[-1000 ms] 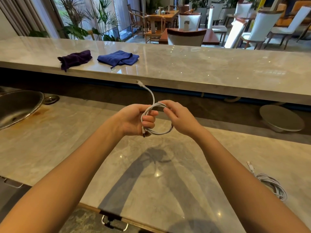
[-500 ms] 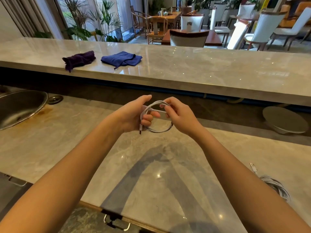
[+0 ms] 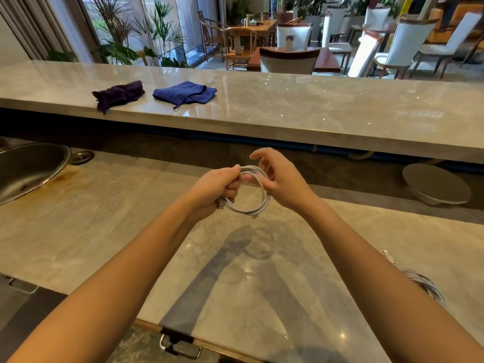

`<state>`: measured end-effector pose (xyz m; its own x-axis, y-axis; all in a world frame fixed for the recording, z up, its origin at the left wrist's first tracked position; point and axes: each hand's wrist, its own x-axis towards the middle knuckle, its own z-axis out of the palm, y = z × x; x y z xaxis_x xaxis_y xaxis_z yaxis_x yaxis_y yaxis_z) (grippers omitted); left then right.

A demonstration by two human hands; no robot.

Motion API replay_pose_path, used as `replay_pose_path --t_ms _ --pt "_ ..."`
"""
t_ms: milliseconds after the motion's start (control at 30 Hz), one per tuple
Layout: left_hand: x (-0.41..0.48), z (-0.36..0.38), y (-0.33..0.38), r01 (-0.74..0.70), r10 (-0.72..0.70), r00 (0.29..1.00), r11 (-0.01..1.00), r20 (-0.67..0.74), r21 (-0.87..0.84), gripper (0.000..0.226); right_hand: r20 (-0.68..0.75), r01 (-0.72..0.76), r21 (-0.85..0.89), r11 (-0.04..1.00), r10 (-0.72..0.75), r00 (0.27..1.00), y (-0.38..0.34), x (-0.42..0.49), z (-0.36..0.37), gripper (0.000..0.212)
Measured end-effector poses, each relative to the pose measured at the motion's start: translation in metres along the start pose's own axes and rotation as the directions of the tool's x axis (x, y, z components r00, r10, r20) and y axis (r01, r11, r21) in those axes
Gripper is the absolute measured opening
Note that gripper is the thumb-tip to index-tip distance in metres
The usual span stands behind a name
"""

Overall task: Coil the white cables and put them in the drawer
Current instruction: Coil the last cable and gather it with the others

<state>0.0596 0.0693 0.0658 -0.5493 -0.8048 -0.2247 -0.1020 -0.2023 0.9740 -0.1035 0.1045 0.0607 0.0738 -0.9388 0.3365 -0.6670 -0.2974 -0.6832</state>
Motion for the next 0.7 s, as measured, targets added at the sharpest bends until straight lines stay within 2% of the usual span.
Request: replay_pose_path --t_ms 33,100,200,267,333,400,467,533,600,667,700 --pt "0.001 0.002 -0.002 0.018 -0.018 1.0 1.0 -0.001 -0.021 0.028 -0.06 0.024 0.02 1.0 -0.023 0.998 0.002 -0.001 0.003 0.034" --pt "0.001 0.003 -0.006 0.028 -0.028 0.999 1.0 -0.019 -0.001 0.025 -0.067 0.037 0.105 0.994 -0.03 0.997 0.005 -0.003 0.009 0.019" --pt "-0.001 0.003 -0.01 -0.014 0.013 1.0 0.996 0.007 0.083 0.017 0.024 -0.136 0.404 0.904 0.139 0.99 0.002 -0.007 0.008 0.014" --pt "-0.001 0.004 -0.01 -0.062 0.063 0.998 0.977 0.001 0.206 0.014 0.115 -0.238 0.558 0.795 0.21 0.971 0.001 -0.008 0.005 0.015" --pt "-0.001 0.005 -0.01 -0.116 0.148 0.988 0.906 -0.047 0.408 0.013 0.189 -0.286 0.626 0.725 0.216 0.958 0.001 -0.009 0.002 0.013" --pt "0.001 0.003 -0.014 -0.141 0.236 0.969 0.77 -0.071 0.622 0.01 0.205 -0.299 0.677 0.672 0.218 0.954 0.004 -0.009 -0.008 0.011" --pt "0.001 -0.001 -0.018 -0.099 0.257 0.96 0.68 -0.11 0.726 0.011 0.217 -0.325 0.695 0.641 0.244 0.945 0.01 -0.01 -0.024 0.007" --pt "-0.002 -0.006 -0.019 -0.051 0.231 0.961 0.684 -0.15 0.728 0.014 0.291 -0.394 0.702 0.593 0.266 0.919 0.016 -0.014 -0.038 0.007" --pt "-0.003 -0.007 -0.016 -0.006 0.167 0.972 0.714 -0.163 0.701 0.015 0.298 -0.461 0.708 0.535 0.365 0.882 0.024 -0.019 -0.043 0.018" --pt "-0.002 -0.007 -0.014 0.062 0.082 0.978 0.758 -0.19 0.649 0.016 0.192 -0.524 0.682 0.511 0.566 0.802 0.031 -0.021 -0.04 0.028" --pt "-0.002 -0.007 -0.013 0.097 0.045 0.977 0.776 -0.209 0.623 0.016 0.08 -0.544 0.625 0.56 0.647 0.758 0.033 -0.023 -0.037 0.03"
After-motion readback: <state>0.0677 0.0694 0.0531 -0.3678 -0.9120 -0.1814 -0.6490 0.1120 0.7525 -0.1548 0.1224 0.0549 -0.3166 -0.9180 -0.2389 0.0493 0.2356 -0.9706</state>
